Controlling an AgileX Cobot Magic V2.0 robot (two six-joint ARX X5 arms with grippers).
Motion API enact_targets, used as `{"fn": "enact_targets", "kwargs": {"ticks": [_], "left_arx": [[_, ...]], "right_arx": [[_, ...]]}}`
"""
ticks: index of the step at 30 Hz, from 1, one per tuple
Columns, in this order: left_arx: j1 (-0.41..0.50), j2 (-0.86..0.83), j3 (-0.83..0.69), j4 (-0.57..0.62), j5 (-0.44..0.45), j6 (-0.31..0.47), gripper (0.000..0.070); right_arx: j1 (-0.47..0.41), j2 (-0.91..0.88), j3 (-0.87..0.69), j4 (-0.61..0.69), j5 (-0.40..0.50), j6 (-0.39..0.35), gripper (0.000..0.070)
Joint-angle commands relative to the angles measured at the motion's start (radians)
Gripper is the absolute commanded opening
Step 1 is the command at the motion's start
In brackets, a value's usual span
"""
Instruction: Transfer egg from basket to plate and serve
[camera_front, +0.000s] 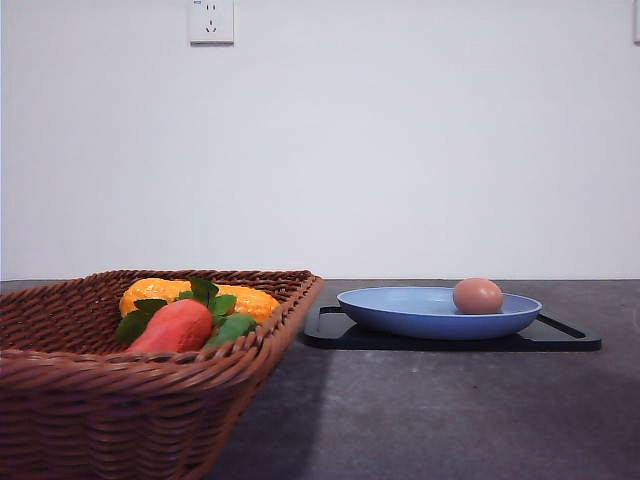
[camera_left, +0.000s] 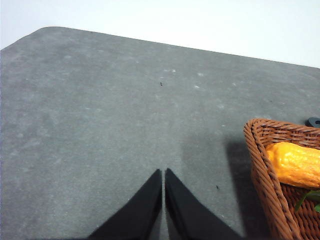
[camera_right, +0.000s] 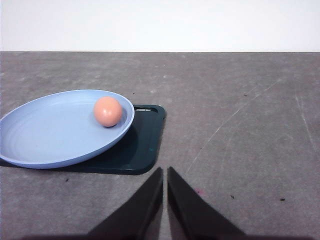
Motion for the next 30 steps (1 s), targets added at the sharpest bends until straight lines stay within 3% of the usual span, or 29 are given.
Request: {"fn": "enact_targets", "kwargs": {"ticks": [1,30], "left_arx": [[0.000,-0.002,-0.023,-0.014,0.005,-0.002,0.0000],[0.000,-0.002,-0.023,-0.014,0.005,-0.002,0.0000]], "right_arx": [[-0.002,-0.002,-0.007,0.002,-0.001,0.010,0.0000],[-0.002,-0.002,-0.007,0.002,-0.001,0.010,0.0000]]}}
